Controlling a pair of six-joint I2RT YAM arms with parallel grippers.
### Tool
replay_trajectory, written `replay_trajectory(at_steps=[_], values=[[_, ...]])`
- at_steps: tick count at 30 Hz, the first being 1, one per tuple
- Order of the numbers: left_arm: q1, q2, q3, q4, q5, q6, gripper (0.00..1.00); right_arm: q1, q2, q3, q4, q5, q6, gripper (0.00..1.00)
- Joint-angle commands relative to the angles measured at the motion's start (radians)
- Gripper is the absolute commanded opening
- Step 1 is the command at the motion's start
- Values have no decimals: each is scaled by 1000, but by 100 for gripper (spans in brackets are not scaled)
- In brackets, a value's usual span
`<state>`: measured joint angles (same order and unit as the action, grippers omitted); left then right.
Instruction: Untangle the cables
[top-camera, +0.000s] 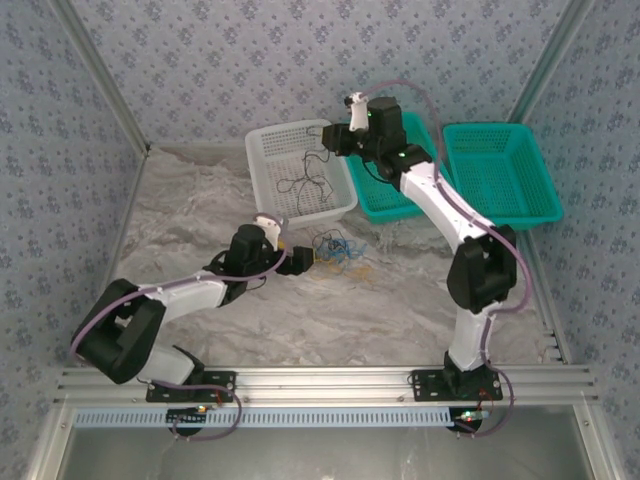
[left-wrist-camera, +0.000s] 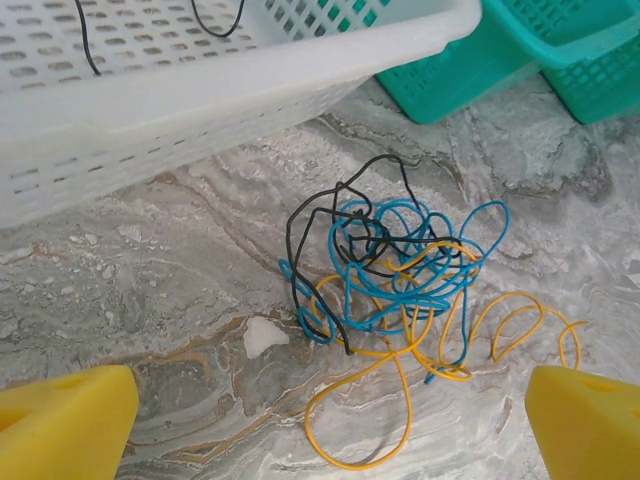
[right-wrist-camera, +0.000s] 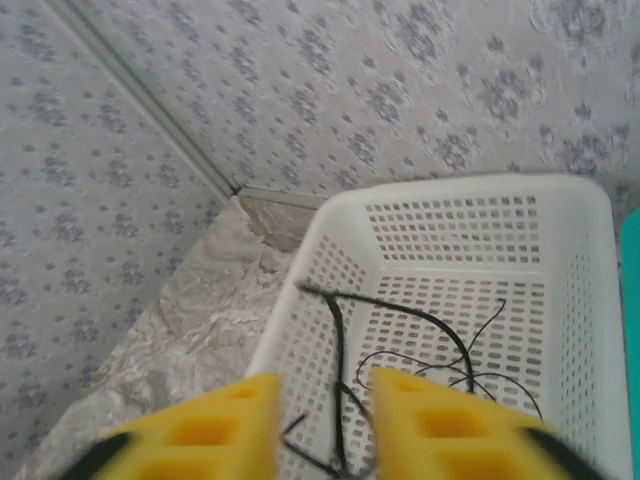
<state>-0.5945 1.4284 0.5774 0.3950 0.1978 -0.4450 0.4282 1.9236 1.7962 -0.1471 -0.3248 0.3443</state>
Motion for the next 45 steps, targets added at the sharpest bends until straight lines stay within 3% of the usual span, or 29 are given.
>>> replay_trajectory(at_steps=[1,7,8,9,14,21,27,35,39,45], values=[[6,38,74,-42,19,-40,99,11,42,42,-73,26,10,76],[-3,127,197,-205,8,-68,100,22,-166,-214,-75,187,-48,85],[-4,141,219,-228,7,-76,99,21,-204,-271,-72,218,-46,89],[-6,157,239,-253,-6,-90,99,23,-255,-330,-71,250,-44,100],[-38,181,251,-196,-73,-163,99,31,-454,-565,-119,349,-30,100],[-93,184,257,-191,-224,-237,100,31,-657,-783,-229,480,131,100],[-98,213,274,-217,-264,-341,99,21,-718,-859,-321,454,191,100],[-155,214,276,-259,-384,-363,99,31,-841,-1102,-125,362,401,100],[-185,216,292,-294,-433,-357,99,56,-889,-1226,26,290,345,100],[-192,215,299,-292,-448,-367,99,63,-878,-1270,-9,250,363,93]])
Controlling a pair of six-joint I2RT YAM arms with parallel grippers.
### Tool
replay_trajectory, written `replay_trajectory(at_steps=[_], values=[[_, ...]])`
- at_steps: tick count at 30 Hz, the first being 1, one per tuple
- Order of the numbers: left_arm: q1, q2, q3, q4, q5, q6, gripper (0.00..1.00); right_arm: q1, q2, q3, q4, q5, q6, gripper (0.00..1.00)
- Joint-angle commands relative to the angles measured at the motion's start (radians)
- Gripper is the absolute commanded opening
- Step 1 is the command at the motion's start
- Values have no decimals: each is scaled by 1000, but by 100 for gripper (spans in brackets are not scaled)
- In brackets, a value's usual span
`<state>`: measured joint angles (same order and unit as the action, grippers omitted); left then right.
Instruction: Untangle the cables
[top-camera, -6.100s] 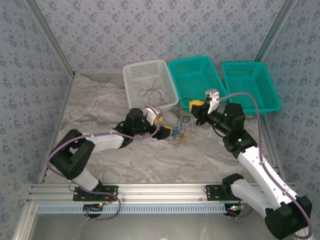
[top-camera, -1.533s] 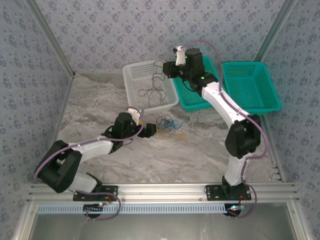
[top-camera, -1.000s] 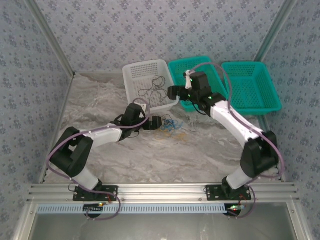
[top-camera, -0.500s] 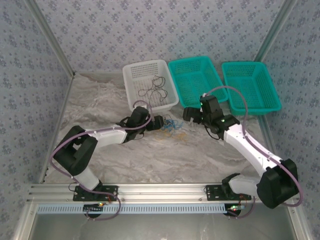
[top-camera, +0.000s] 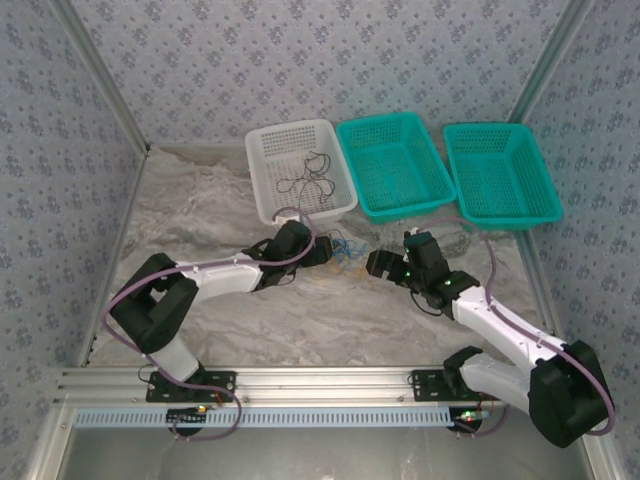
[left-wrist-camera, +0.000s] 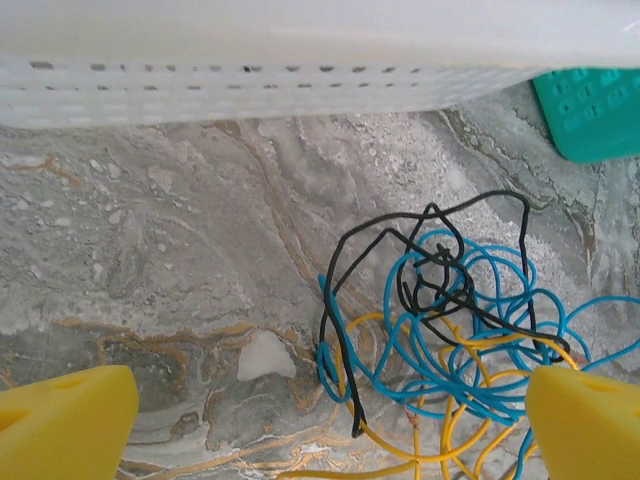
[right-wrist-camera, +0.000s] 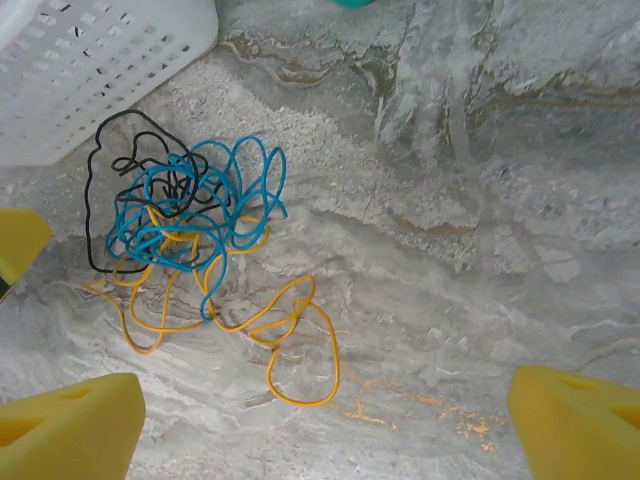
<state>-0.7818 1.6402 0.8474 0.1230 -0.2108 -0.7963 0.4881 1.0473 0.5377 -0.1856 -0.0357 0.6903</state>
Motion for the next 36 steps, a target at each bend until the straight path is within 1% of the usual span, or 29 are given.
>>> replay_trajectory(at_steps=[1,3,4,6,9,12,15,18,24,27,36], values=[[-4,1,28,-20,-37,-21,99,3,5,-17,32,-53,26,91],[-3,-4,24,-12,-25,-31,99,3,32,-23,58,-82,40,77],[-3,-7,16,4,-14,-30,100,1,49,-22,77,-99,50,73],[-5,-15,3,48,8,-19,100,2,84,-24,122,-140,58,69],[-3,-17,4,51,19,-3,99,9,129,-13,166,-172,51,64],[-3,-11,10,39,22,3,100,15,152,4,171,-149,35,59],[-3,-10,-3,56,25,-6,99,16,182,31,137,-103,28,51],[-3,-15,-22,77,18,-18,99,21,231,67,129,-121,7,45],[0,-21,-40,87,16,-29,99,48,303,118,114,-93,-11,39],[1,-20,-45,90,14,-35,99,55,320,122,108,-68,-5,39],[8,-11,-52,122,43,-34,99,70,347,130,102,-51,-10,36]])
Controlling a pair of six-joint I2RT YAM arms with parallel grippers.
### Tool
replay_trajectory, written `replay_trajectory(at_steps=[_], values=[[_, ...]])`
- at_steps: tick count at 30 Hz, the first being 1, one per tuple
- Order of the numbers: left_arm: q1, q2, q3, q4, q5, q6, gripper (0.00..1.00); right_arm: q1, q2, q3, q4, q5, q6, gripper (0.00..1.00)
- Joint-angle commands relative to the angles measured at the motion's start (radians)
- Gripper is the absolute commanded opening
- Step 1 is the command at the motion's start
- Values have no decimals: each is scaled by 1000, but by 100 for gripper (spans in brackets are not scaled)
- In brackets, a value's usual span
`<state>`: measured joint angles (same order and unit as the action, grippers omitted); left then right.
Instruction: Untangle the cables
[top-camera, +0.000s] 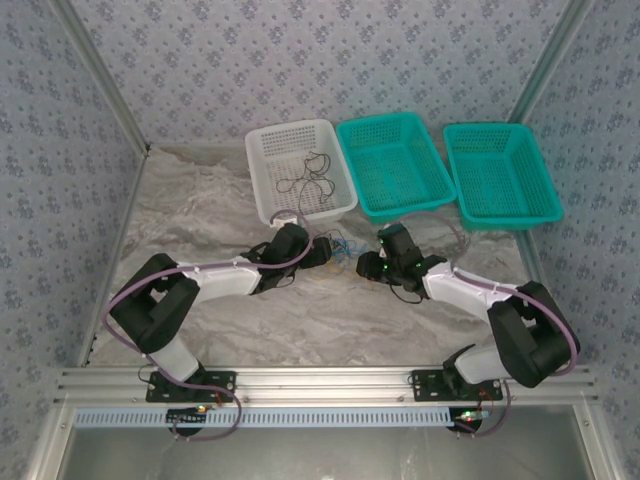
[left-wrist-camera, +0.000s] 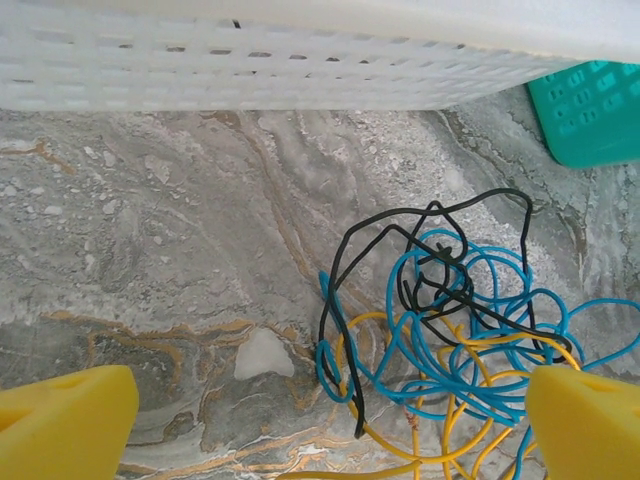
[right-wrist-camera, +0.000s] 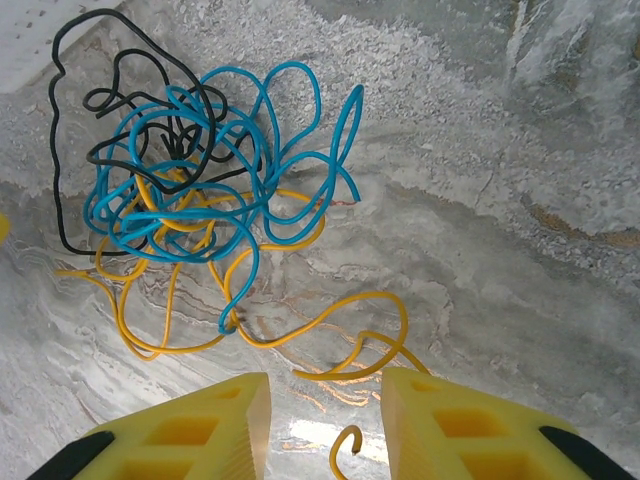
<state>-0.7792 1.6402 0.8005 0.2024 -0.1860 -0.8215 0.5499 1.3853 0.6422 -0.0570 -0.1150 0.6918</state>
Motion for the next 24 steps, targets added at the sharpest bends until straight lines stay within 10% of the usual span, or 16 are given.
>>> replay_trajectory(at_steps=[1,24], values=[[5,-11,-8,47,18,-10,99,9,11,25,-27,30,-11,35],[9,-79,-61,244,186,223,99,-2,-39,1,16,-31,-140,0]])
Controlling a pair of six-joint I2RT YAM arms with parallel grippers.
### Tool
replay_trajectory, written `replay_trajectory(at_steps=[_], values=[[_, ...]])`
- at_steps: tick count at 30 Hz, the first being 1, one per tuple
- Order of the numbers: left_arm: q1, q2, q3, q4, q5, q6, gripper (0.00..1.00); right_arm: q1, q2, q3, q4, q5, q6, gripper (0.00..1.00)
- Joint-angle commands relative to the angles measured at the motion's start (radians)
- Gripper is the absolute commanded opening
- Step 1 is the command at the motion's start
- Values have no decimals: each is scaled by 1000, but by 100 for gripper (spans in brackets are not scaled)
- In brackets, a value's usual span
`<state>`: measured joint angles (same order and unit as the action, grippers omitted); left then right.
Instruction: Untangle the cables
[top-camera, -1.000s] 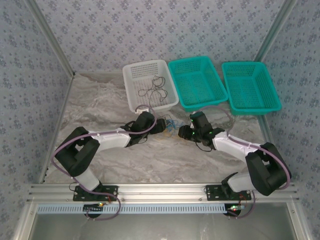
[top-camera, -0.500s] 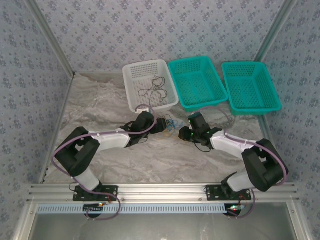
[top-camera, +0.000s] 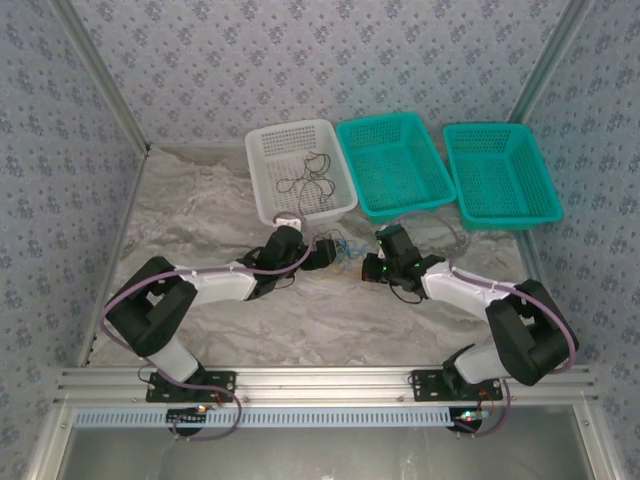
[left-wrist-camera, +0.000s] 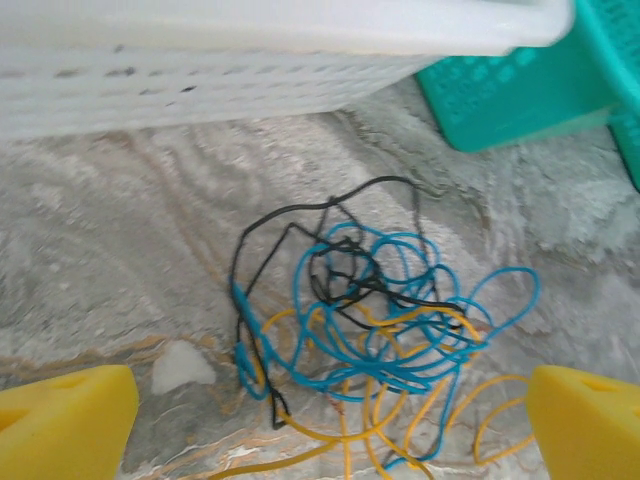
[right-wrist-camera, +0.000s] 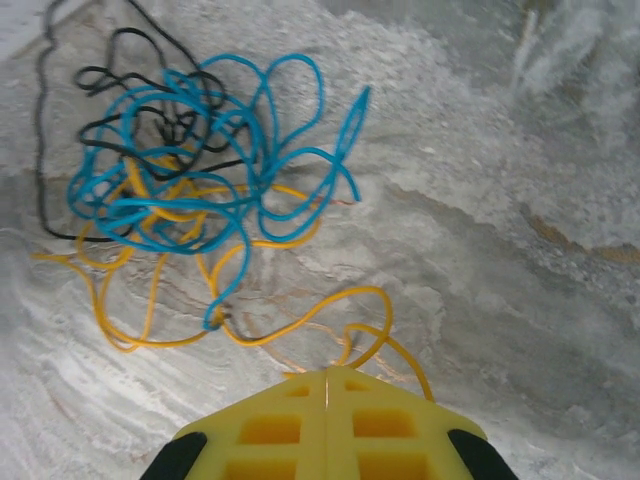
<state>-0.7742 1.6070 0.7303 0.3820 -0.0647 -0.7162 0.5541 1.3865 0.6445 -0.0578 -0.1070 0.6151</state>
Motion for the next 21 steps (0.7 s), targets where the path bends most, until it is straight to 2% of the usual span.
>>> replay_trajectory(at_steps=[1,5,9,14,21], values=[[3,-51,4,94,113,167,99,-9,-51,0,17,-52,-74,0],[3,-64,-18,210,249,295,99,-26,-94,-8,20,-59,-94,0],[3,-41,18,214,330,402,99,-67,-131,-16,29,-93,-69,0],[3,-3,63,231,342,466,100,-118,-162,-28,40,-152,-31,0],[-9,37,110,255,349,528,100,-138,-252,-40,90,-202,-4,0]])
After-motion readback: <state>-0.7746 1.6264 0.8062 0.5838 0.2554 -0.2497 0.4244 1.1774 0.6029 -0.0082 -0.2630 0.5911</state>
